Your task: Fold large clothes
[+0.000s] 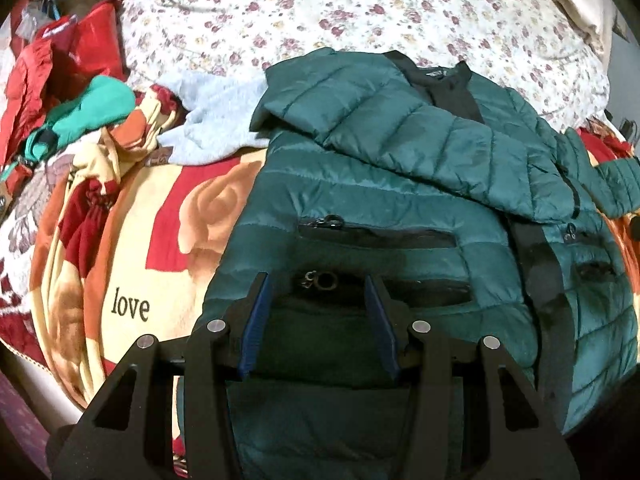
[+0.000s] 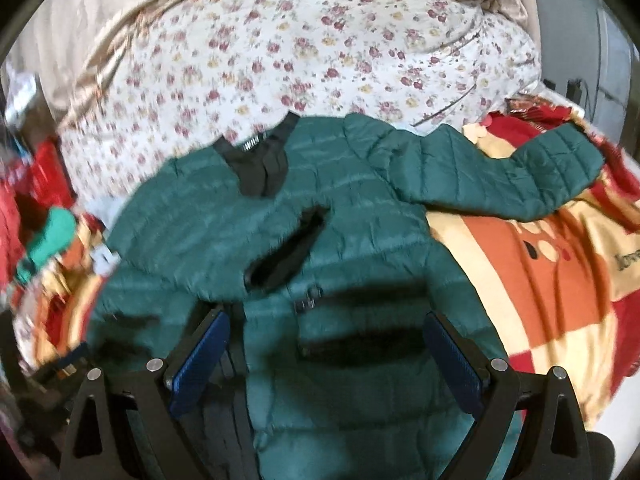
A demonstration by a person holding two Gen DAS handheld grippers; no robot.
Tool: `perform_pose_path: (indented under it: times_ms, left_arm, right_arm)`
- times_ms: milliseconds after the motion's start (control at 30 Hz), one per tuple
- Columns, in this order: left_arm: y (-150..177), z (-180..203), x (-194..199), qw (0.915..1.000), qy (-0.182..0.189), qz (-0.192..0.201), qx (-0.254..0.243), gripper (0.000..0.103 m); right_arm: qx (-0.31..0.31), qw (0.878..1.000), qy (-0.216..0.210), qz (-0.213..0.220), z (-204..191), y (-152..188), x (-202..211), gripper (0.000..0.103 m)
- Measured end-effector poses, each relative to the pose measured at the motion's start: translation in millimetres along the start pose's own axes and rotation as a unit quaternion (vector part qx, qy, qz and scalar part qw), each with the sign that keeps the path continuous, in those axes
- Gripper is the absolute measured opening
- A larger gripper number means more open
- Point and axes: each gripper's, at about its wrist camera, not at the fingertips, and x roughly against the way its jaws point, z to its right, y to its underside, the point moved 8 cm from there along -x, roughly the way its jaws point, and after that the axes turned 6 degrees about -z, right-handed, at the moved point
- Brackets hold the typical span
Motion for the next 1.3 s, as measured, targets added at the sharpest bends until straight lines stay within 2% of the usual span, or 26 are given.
perform_pose_path:
  times_ms: [67, 267, 400, 433, 467, 533, 567, 633, 733, 867, 967, 1067, 1100, 1133, 1167, 1300]
  left_arm:
    - [-1, -3, -2, 0.9999, 0.005, -0.001, 0.009, 0.047]
    - [-2, -7, -4, 0.9998, 0.01, 0.004, 0.018, 0.047]
    - [-3, -7, -5, 0.9996, 0.013, 0.004, 0.023, 0.047]
    - [-3, -7, -5, 0.9996, 0.014, 0.004, 0.025, 0.047]
    - [-3, -7, -5, 0.9995, 0.015, 0.004, 0.027, 0.047]
    - [-4, -7, -6, 0.9994, 0.014, 0.005, 0.03, 0.047]
    - [-4, -7, -6, 0.9994, 0.014, 0.005, 0.031, 0.047]
    - [-4, -7, -6, 0.9995, 0.01, 0.008, 0.029, 0.047]
    - [-3, -5, -7, 0.9996, 0.005, 0.011, 0.026, 0.048]
    - [-4, -2, -10, 0.9997, 0.0, 0.012, 0.02, 0.048]
    - [-4, 2, -13, 0.9998, -0.004, 0.014, 0.014, 0.048]
    - [-5, 5, -17, 0.9997, -0.016, 0.019, 0.003, 0.049]
    - [-5, 6, -18, 0.9996, -0.019, 0.02, -0.001, 0.049]
    - [-5, 7, -19, 0.9995, -0.023, 0.022, -0.004, 0.051]
    - [-6, 8, -19, 0.9994, -0.026, 0.023, -0.006, 0.051]
    - [-6, 10, -19, 0.9992, -0.029, 0.025, -0.008, 0.052]
  right_arm:
    - [-0.016, 1.0, -0.018, -0.004, 5, -10, -4, 0.096]
    - [-0.052, 0.993, -0.086, -0.061, 3, -27, -52, 0.096]
    - [-0.072, 0.981, -0.148, -0.106, -23, -31, -92, 0.092]
    - [-0.072, 0.979, -0.149, -0.116, -27, -30, -99, 0.09]
    - [-0.069, 0.978, -0.149, -0.127, -33, -30, -109, 0.084]
    - [-0.056, 0.975, -0.15, -0.155, -43, -29, -125, 0.029]
    - [-0.05, 0.973, -0.155, -0.164, -47, -33, -129, 0.022]
    - [-0.027, 0.981, -0.14, -0.135, -45, -52, -120, 0.014]
    - [0.001, 0.993, -0.088, -0.083, -31, -91, -104, 0.012]
    - [0.008, 0.999, -0.023, -0.043, -1, -137, -105, 0.012]
    - [-0.002, 0.998, -0.004, -0.058, 16, -145, -129, 0.012]
    - [-0.005, 0.995, 0.019, -0.095, 30, -132, -167, 0.012]
    - [-0.011, 0.994, 0.023, -0.107, 35, -125, -179, 0.015]
    - [-0.02, 0.993, 0.022, -0.112, 40, -119, -186, 0.025]
    - [-0.03, 0.993, 0.018, -0.112, 43, -116, -190, 0.03]
    - [-0.028, 0.995, 0.013, -0.094, 50, -119, -165, 0.047]
